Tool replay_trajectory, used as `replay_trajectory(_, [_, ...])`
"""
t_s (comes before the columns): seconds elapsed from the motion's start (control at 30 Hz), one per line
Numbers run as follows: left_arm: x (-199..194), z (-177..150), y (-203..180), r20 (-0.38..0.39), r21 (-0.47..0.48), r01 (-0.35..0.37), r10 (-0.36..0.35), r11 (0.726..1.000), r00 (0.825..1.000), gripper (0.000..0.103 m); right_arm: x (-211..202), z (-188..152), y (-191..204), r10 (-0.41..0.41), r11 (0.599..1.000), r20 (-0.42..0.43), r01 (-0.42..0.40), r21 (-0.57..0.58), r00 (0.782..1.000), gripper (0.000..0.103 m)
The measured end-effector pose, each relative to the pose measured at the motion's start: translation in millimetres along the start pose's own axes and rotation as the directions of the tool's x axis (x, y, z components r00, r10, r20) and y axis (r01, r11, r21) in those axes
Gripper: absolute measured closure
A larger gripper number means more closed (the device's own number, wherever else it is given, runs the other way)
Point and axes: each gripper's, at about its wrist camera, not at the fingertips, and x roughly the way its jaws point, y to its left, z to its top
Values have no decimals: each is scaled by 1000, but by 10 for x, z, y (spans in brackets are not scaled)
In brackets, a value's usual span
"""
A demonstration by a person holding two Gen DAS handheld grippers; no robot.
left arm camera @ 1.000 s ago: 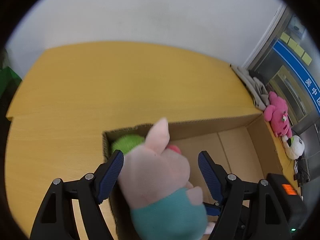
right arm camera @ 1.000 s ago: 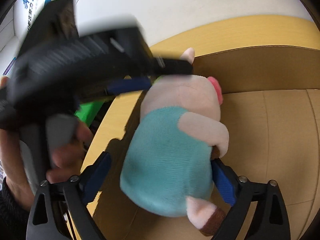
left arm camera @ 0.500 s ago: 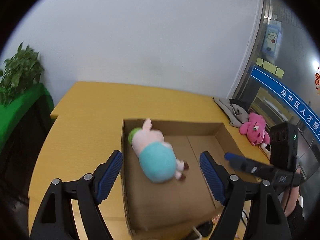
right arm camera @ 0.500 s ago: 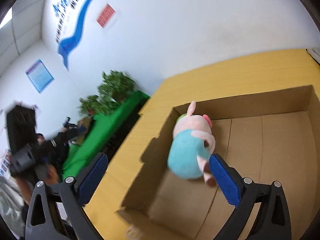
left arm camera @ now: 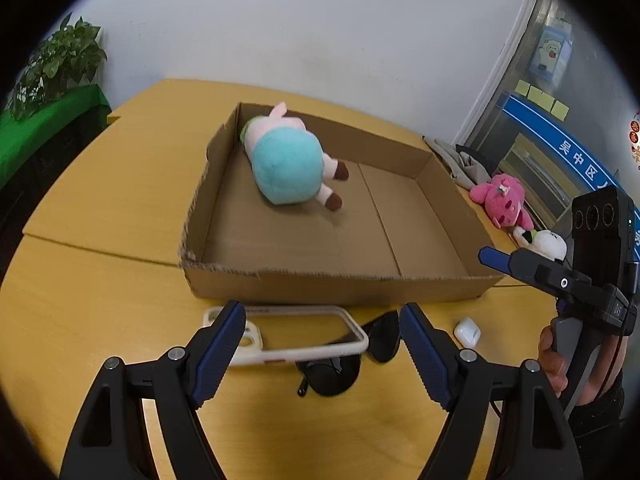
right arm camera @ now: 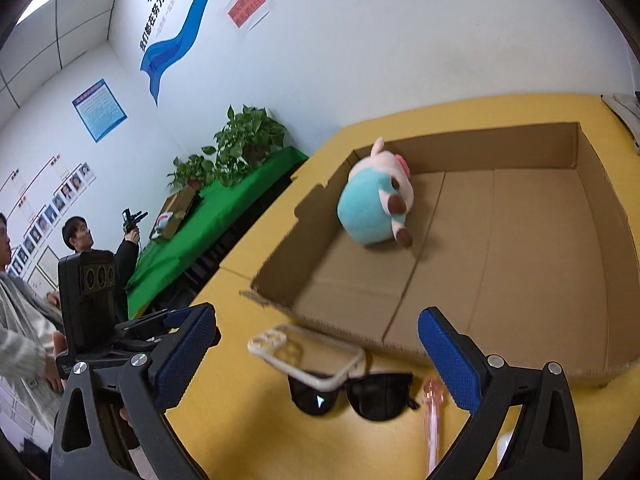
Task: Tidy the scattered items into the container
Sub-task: 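Move both grippers back toward the black sunglasses on the table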
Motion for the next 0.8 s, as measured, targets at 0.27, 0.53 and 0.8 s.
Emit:
replay_trajectory(0.27, [103, -216, -109, -40, 8, -3, 3, 1000, 999, 24, -71, -332, -113, -27, 999, -37, 28, 22, 999, 0])
replay_trajectory(0.53, [187, -321, -140, -63, 24, 0, 1, 1000, 998, 24, -81, -404, -282, -73, 997, -52, 75, 29, 996, 0])
replay_trajectory(0.8, [355, -353, -125, -96, 21, 17, -15, 1000, 995, 24, -58, -447, -510, -108, 992, -75, 112, 52, 991, 0])
